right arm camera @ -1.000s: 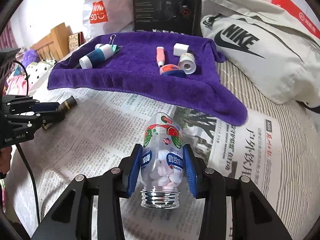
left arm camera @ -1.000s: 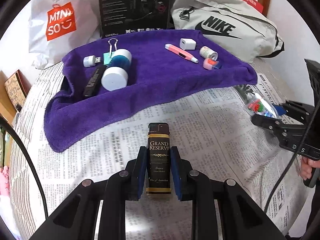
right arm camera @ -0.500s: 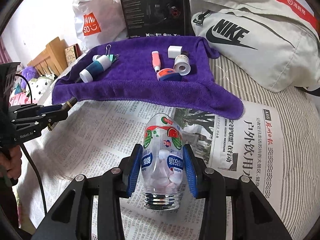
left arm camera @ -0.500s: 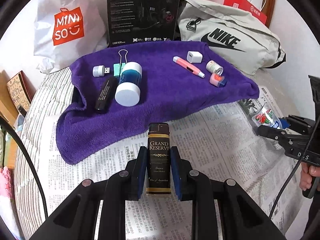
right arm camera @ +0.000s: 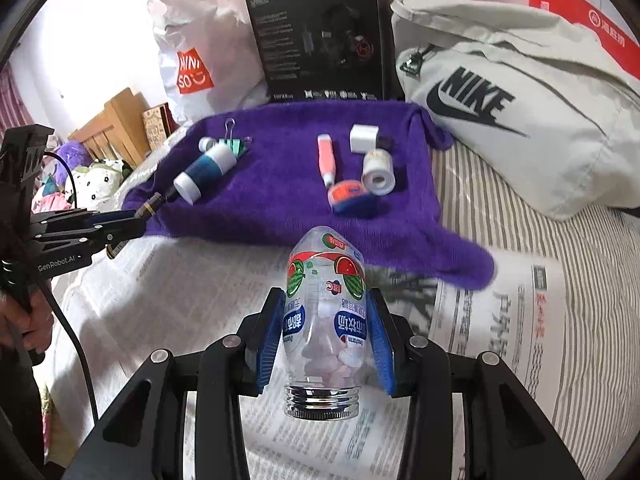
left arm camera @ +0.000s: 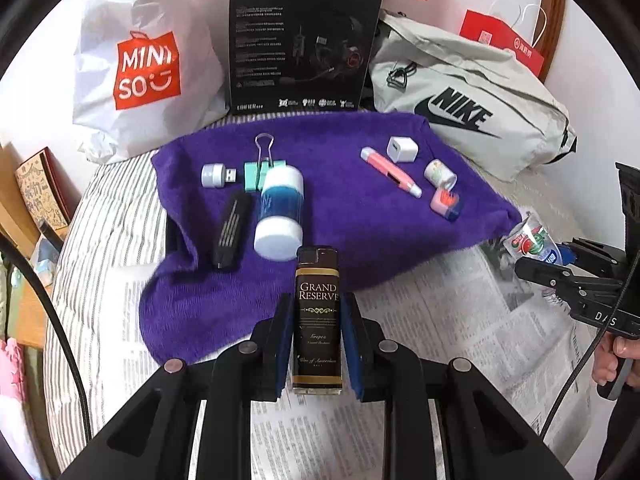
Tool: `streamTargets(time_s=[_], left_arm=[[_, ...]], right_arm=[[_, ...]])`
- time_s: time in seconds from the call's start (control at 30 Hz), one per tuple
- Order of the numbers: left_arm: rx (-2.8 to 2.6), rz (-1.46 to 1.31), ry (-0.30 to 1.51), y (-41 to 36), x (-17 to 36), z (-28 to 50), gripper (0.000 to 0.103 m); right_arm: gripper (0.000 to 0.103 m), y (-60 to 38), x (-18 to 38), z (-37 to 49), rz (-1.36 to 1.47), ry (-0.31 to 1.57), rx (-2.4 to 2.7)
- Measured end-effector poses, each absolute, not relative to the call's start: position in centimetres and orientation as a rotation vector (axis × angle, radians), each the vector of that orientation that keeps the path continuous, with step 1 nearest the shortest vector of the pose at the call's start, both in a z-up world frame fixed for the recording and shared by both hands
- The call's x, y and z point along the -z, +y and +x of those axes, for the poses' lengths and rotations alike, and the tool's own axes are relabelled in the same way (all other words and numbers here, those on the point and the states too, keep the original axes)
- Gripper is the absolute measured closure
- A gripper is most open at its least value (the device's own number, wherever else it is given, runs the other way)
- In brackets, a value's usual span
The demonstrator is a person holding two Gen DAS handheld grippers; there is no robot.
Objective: Organize rigid objects
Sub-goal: 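Carry the Grand Reserve box and clear bottle over the purple towel with both tools, then lower the clear bottle onto the towel and open the right tool while the left tool lowers the box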
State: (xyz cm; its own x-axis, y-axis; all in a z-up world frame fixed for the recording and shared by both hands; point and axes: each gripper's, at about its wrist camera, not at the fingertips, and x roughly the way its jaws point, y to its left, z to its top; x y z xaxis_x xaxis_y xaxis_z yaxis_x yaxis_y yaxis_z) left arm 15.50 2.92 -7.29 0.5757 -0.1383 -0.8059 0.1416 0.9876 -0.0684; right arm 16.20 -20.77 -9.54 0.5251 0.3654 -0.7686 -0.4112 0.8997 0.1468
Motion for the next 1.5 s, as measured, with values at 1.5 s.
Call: streamTargets(time_s=[1.5], left_arm=[[0.135,-0.051,0.949,6.4,7.1,20.0,0.08]], right_arm=[[0.058,-9.8,12.7,28.4,-0.29,0.958,-0.541]])
